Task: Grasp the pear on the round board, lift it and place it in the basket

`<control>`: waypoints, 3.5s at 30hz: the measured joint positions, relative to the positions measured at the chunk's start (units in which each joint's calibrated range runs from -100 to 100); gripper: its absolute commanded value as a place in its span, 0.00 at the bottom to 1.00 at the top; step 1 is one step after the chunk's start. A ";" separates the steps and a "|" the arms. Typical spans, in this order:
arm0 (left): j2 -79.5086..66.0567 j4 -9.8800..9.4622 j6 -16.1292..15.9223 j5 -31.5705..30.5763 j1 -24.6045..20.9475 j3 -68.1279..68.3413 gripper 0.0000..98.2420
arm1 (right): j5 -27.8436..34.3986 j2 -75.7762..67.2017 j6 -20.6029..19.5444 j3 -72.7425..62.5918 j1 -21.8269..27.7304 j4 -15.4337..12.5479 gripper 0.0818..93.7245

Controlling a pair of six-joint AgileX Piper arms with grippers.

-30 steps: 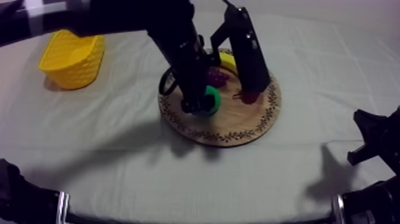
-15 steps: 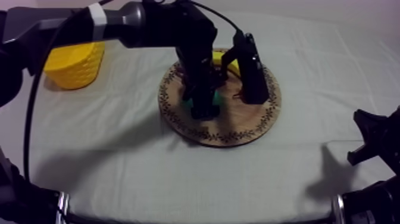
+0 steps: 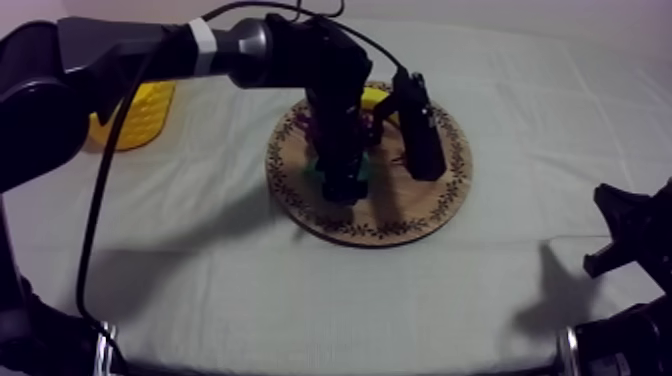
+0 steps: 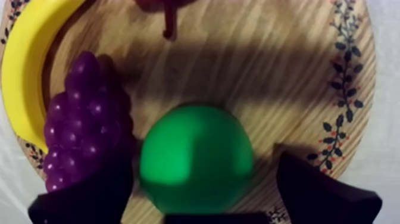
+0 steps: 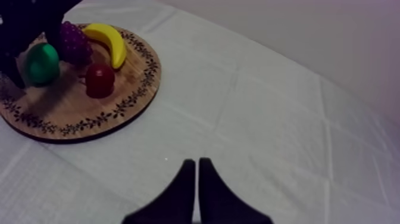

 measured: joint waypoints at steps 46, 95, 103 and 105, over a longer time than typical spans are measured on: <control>-47.73 -1.92 7.25 19.58 -14.89 -2.49 0.40 | 0.00 0.00 0.00 0.00 0.00 0.00 0.00; -46.00 -1.84 10.80 6.29 -35.52 12.87 0.74 | 0.00 0.00 0.00 0.00 0.00 0.00 0.00; -66.96 0.52 12.94 0.20 -33.55 22.18 0.33 | 0.00 0.00 0.00 0.00 0.00 0.00 0.00; -71.76 0.77 13.47 -2.60 -33.34 25.42 0.23 | 0.00 0.00 0.00 0.00 0.00 0.00 0.00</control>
